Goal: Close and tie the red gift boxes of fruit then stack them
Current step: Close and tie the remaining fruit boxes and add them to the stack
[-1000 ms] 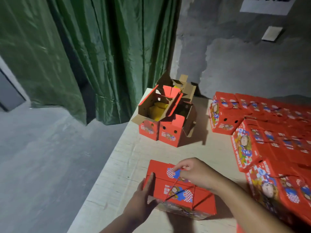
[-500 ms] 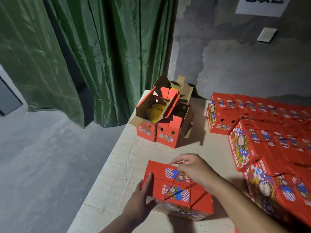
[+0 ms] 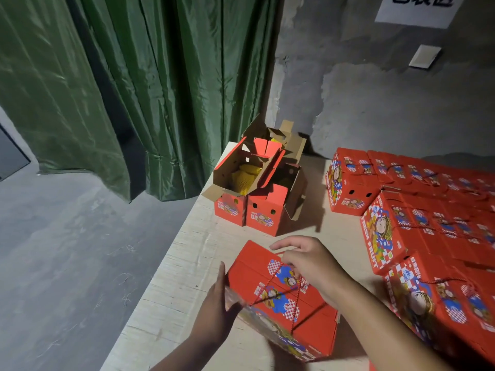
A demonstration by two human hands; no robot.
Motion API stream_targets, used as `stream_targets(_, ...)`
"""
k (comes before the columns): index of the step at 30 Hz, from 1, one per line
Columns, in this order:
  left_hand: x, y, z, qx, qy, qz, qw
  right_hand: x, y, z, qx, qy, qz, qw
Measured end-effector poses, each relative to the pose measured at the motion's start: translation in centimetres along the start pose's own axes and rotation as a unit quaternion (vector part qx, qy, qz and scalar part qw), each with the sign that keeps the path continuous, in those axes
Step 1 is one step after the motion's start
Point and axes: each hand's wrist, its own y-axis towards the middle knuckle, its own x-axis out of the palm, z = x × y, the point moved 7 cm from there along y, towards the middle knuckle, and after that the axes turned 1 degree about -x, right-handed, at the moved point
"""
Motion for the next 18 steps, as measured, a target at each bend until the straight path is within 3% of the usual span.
stream_targets(3,0.1,0.4,1.0,-0.071,-0.043,0.025,0.996,-0.9,0.0,-0.8,-0.005,0.004,0.015,1.000)
stream_targets(10,4.7,-0.6,7.4,-0.003,-0.161,-0.179,0.970,-3.7,0.0,-0.6,-0.001,0.089,0.082,0.993)
stream_targets(16,8.7,0.0,10.5,0.098,-0.135,-0.272,0.948,-6.9,1.0,0.3,0.003,0.149,0.128,0.980)
stream_targets(18,10.4,0.4,10.7,0.082,-0.102,-0.267,0.955,-8.3,1.7,0.6,0.001,0.162,0.139,0.977)
